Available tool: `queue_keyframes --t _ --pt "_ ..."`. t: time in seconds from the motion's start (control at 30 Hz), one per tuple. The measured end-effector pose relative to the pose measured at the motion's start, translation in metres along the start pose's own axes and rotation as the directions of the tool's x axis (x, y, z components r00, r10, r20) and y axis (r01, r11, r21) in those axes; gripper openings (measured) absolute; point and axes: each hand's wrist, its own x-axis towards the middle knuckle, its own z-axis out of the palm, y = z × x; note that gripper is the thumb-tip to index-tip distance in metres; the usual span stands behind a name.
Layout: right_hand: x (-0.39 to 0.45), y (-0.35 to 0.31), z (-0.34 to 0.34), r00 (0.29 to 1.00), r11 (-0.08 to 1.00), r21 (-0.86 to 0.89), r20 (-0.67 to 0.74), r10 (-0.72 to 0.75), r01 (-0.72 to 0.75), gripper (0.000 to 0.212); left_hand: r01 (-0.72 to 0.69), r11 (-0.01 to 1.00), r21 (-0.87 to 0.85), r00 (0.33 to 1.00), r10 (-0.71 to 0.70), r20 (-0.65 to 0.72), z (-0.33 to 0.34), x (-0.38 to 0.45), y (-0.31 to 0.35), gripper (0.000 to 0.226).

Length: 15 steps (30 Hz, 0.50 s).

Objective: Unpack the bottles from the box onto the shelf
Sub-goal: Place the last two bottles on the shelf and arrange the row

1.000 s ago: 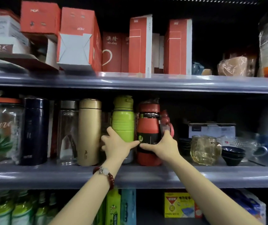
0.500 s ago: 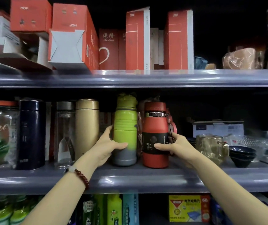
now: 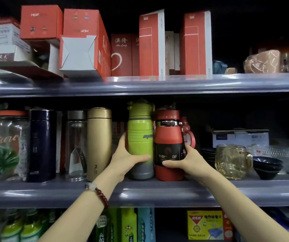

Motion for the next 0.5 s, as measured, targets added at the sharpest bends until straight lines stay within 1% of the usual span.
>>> queue_keyframes --t 0.07,0.13,0.17,0.2,0.23,0.27,0.3,0.33,0.37,0.4,0.43,0.47,0.5 --pt "-0.005 -0.003 -0.001 0.999 0.997 0.075 0.049 -0.003 0.0 0.085 0.046 0.995 -0.087 0.996 -0.039 0.083 -0.007 -0.001 0.0 0.111" --pt "-0.008 -0.007 -0.003 0.996 0.99 0.141 0.091 -0.012 -0.001 0.068 0.097 0.98 -0.174 0.988 -0.074 0.135 -0.008 0.0 0.001 0.099" --pt "-0.009 -0.008 -0.003 0.993 0.987 0.162 0.115 -0.024 0.005 0.061 0.113 0.976 -0.188 0.985 -0.085 0.151 -0.006 -0.001 0.002 0.091" --pt "-0.011 -0.01 -0.003 0.991 0.983 0.184 0.131 -0.031 0.006 0.057 0.124 0.978 -0.169 0.983 -0.098 0.154 -0.004 -0.002 0.004 0.087" --pt "-0.013 -0.011 -0.003 0.99 0.982 0.19 0.138 -0.041 0.014 0.054 0.121 0.985 -0.121 0.984 -0.103 0.146 -0.001 -0.002 0.005 0.089" --pt "-0.014 -0.012 -0.002 0.989 0.982 0.188 0.14 -0.048 0.021 0.052 0.106 0.993 -0.06 0.987 -0.097 0.129 0.003 -0.004 0.006 0.097" --pt "-0.013 -0.012 -0.001 0.989 0.984 0.176 0.141 -0.05 0.024 0.051 0.079 0.997 0.014 0.993 -0.08 0.084 0.006 -0.005 0.006 0.105" --pt "-0.013 -0.013 0.001 0.99 0.986 0.164 0.136 -0.046 0.023 0.052 0.062 0.995 0.081 0.998 -0.064 0.019 0.008 -0.006 0.006 0.112" --pt "-0.013 -0.013 0.003 0.992 0.989 0.145 0.12 -0.041 0.024 0.059 0.053 0.99 0.127 0.998 -0.049 -0.034 0.01 -0.008 0.007 0.114" --pt "-0.012 -0.012 0.004 0.995 0.991 0.132 0.096 -0.036 0.023 0.072 0.053 0.988 0.143 0.997 -0.044 -0.063 0.009 -0.009 0.006 0.111" --pt "-0.011 -0.01 0.004 0.997 0.993 0.12 0.076 -0.027 0.018 0.084 0.04 0.99 0.135 0.997 -0.032 -0.064 0.008 -0.009 0.007 0.104" --pt "-0.01 -0.009 0.003 0.998 0.994 0.108 0.059 -0.023 0.017 0.089 0.04 0.992 0.118 0.998 -0.035 -0.048 0.005 -0.009 0.007 0.097" --pt "-0.01 -0.008 0.001 0.998 0.994 0.104 0.056 -0.026 0.02 0.085 0.04 0.995 0.094 0.999 -0.038 -0.017 0.001 -0.01 0.008 0.096"
